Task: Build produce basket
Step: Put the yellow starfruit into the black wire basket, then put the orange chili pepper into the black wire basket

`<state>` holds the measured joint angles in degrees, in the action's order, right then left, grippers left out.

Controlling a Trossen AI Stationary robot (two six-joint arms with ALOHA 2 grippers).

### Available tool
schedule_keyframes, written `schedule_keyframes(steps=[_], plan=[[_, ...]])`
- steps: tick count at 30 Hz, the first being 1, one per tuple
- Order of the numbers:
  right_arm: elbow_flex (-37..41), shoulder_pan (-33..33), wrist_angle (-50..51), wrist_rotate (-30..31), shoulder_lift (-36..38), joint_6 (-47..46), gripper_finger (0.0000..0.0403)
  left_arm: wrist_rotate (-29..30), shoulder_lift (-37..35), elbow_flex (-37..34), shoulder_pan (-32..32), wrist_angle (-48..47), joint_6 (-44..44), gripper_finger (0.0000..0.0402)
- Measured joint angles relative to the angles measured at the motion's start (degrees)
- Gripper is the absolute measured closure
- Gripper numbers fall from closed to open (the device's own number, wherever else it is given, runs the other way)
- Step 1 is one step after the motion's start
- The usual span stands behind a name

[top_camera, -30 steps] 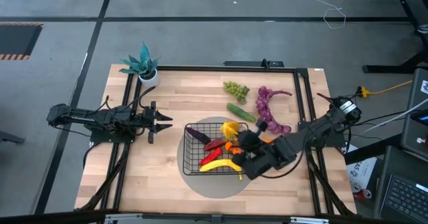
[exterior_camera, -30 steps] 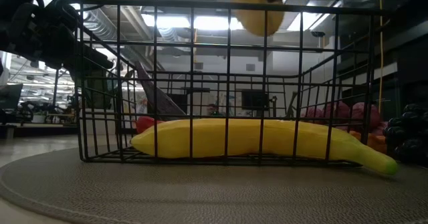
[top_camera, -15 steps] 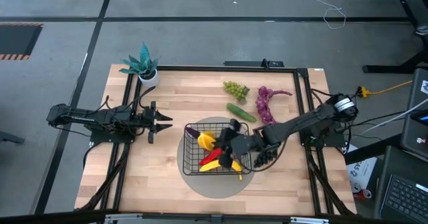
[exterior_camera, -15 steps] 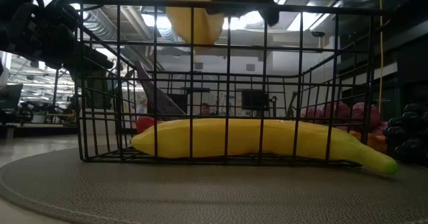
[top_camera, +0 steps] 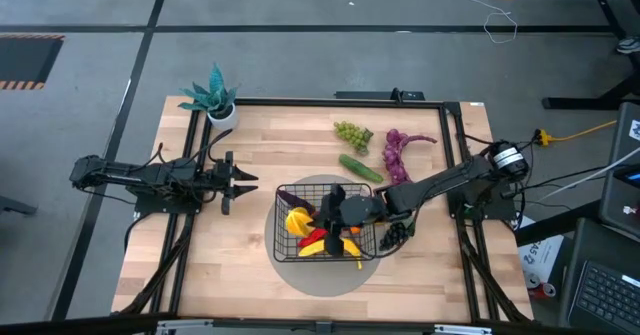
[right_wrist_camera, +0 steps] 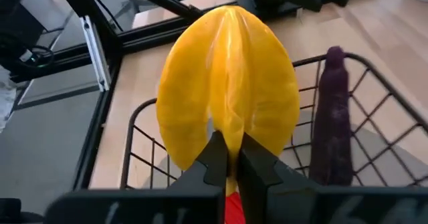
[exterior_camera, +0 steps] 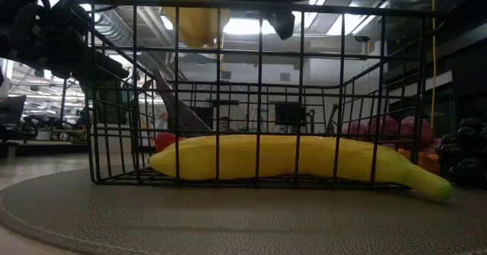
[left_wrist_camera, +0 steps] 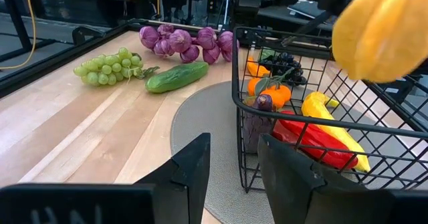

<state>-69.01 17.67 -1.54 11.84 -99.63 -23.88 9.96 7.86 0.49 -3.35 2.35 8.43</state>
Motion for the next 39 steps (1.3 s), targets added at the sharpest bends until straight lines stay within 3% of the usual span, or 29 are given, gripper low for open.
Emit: schedule_keyframes(steps=[8, 25, 39], plan=[[0.0, 0.0, -5.2, 0.0, -3.8, 0.2, 0.0382, 0.0, 0.0, 0.0, 0.0, 0.0, 0.0, 0.0280], [0.0, -0.8, -7.3, -0.2, -3.9, 3.2, 0.0339, 0.0, 0.0, 0.0, 0.0, -0.1, 0.0, 0.0280], [0.0, -1.8, -8.5, -1.0, -3.8, 3.6, 0.0206, 0.0, 0.0, 0.0, 0.0, -0.2, 0.0, 0.0280]])
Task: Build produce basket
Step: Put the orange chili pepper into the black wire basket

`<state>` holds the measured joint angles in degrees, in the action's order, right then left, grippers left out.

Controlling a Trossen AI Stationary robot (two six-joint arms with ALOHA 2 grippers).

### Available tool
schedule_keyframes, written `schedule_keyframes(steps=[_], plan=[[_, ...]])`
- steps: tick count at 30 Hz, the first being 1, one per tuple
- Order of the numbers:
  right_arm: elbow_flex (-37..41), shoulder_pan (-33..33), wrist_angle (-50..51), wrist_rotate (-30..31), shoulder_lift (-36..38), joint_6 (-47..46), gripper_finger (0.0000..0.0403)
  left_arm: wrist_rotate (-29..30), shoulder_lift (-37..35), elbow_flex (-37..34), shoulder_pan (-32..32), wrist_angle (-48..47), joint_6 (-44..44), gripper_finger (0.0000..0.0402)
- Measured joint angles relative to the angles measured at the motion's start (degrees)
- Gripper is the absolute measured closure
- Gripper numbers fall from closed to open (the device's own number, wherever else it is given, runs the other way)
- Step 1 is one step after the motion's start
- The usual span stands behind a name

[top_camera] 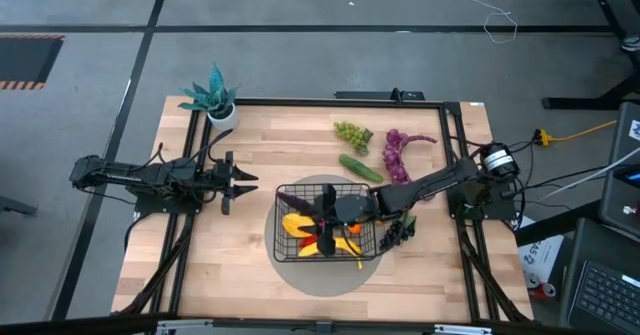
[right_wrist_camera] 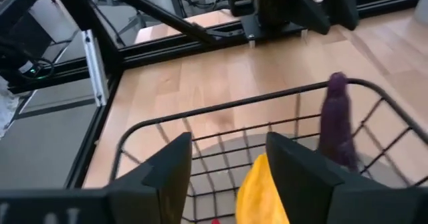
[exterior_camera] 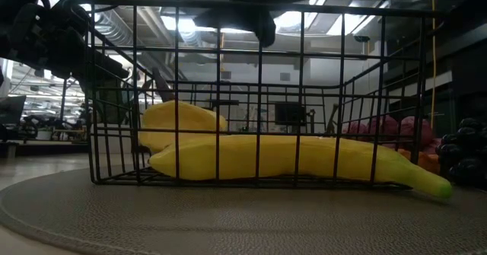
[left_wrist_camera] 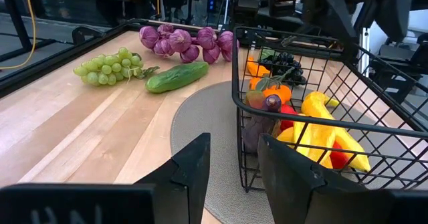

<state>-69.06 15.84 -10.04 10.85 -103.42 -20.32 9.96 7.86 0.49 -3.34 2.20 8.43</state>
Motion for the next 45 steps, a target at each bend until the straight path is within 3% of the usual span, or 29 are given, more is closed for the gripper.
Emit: schedule_keyframes(steps=[7, 12, 24, 28, 37, 45], plan=[[0.0, -3.4, 4.0, 0.0, 4.6, 1.6, 0.0199, 0.0, 0.0, 0.0, 0.0, 0.0, 0.0, 0.0280], [-0.1, -6.4, 15.5, 0.1, 13.2, 6.1, 0.0199, 0.0, 0.0, 0.0, 0.0, 0.0, 0.0, 0.0280], [-0.1, -10.2, 47.0, 1.0, 29.0, 2.7, 0.0199, 0.0, 0.0, 0.0, 0.0, 0.0, 0.0, 0.0280], [-0.1, -10.3, 57.6, 3.4, 30.3, -4.2, 0.0199, 0.0, 0.0, 0.0, 0.0, 0.0, 0.0, 0.0280], [-0.1, -7.9, 82.6, 0.6, 30.6, -20.0, 0.0199, 0.0, 0.0, 0.0, 0.0, 0.0, 0.0, 0.0280], [-0.1, 0.2, 93.0, 0.5, 30.6, -23.1, 0.0199, 0.0, 0.0, 0.0, 0.0, 0.0, 0.0, 0.0280]])
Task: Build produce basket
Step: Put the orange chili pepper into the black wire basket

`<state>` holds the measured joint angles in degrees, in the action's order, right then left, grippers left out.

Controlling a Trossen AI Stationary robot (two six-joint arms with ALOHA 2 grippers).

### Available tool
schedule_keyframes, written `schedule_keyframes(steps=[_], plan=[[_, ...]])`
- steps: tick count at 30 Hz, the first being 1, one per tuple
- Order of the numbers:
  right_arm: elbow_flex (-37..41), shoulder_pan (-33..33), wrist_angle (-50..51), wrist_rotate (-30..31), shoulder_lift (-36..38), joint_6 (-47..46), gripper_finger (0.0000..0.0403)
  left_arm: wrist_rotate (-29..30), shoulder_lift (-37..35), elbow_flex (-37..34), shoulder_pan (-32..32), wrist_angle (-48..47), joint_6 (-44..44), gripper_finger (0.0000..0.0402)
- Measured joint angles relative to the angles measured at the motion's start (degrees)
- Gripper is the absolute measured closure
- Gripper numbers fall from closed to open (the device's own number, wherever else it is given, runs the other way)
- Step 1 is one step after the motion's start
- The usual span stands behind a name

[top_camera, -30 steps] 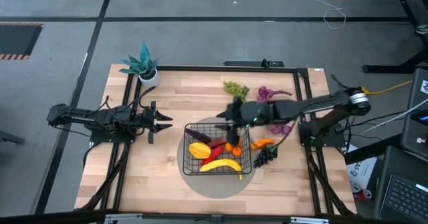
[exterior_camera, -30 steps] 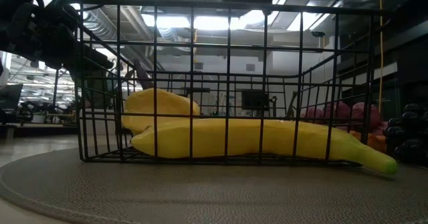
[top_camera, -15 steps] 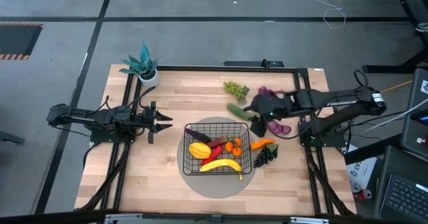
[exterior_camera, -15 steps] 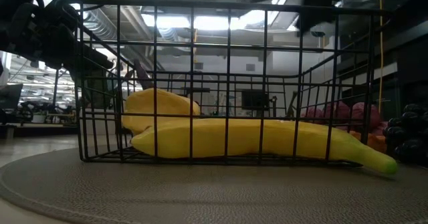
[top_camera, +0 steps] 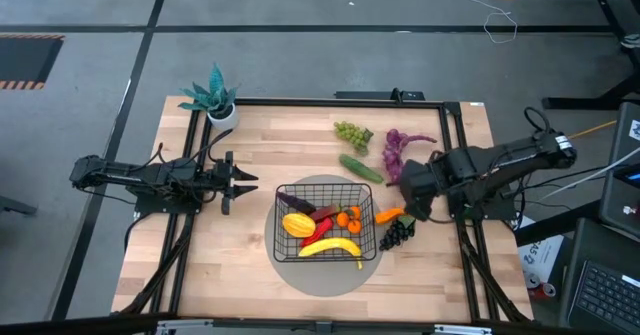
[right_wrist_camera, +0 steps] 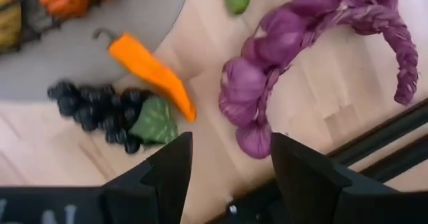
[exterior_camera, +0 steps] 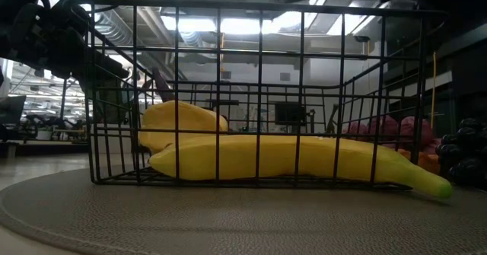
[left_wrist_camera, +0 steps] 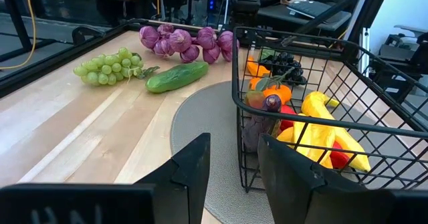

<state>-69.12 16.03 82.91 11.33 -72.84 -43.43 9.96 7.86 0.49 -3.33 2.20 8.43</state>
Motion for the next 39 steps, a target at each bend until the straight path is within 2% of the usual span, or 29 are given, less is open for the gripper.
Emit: schedule_keyframes(steps=[13, 22, 26, 33, 39], plan=[[0.0, 10.8, -4.2, 5.3, 0.0, -0.1, 0.0199, 0.0, 0.0, 0.0, 0.0, 0.0, 0.0, 0.0280], [0.0, 16.8, -6.0, 5.6, 0.0, -3.3, 0.0199, 0.0, 0.0, 0.0, 0.0, 0.0, 0.0, 0.0280], [0.0, 18.3, -6.0, 6.2, 0.0, -4.6, 0.0199, 0.0, 0.0, 0.0, 0.0, 0.0, 0.0, 0.0280], [0.0, 19.8, -6.1, 14.7, 0.0, -8.3, 0.0199, 0.0, 0.0, 0.0, 0.0, 0.0, 0.0, 0.0280], [0.0, 19.8, -6.9, 15.7, 0.0, -13.3, 0.0199, 0.0, 0.0, 0.0, 0.0, 0.0, 0.0, 0.0280]])
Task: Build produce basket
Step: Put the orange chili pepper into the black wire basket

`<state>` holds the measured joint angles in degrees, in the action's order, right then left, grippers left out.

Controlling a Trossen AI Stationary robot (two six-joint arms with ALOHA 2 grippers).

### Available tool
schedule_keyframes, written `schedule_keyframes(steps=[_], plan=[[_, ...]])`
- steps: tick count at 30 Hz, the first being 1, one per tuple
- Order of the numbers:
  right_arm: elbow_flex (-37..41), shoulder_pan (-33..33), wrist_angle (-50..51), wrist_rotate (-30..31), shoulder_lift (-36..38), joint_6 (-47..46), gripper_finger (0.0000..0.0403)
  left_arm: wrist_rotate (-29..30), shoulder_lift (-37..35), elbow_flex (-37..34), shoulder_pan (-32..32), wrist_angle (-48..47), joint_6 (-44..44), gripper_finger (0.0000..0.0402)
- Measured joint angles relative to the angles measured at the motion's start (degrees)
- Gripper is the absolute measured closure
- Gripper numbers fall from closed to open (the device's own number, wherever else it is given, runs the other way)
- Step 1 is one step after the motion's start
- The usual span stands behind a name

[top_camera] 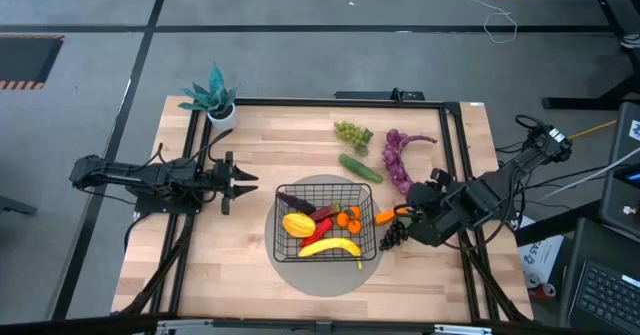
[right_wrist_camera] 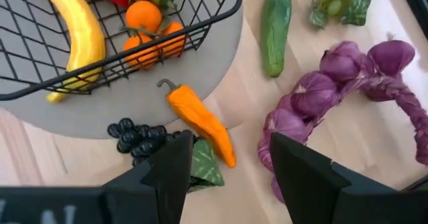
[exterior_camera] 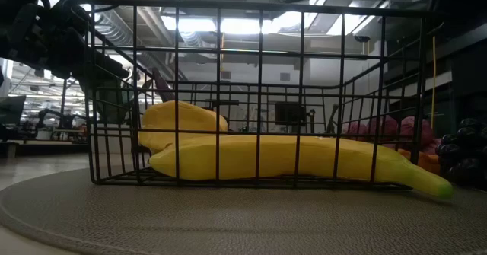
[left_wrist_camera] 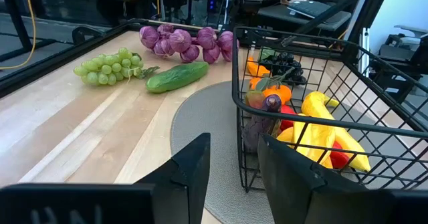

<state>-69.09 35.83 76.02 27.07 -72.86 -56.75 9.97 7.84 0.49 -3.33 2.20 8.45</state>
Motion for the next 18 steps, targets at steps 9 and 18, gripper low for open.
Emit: schedule_keyframes(steps=[9, 18], plan=[[3.2, -1.2, -2.3, 5.1, -0.2, -1.6, 0.0199, 0.0, 0.0, 0.0, 0.0, 0.0, 0.0, 0.0280], [17.9, -2.4, -15.8, -6.9, -0.3, -1.0, 0.0199, 0.0, 0.0, 0.0, 0.0, 0.0, 0.0, 0.0280]])
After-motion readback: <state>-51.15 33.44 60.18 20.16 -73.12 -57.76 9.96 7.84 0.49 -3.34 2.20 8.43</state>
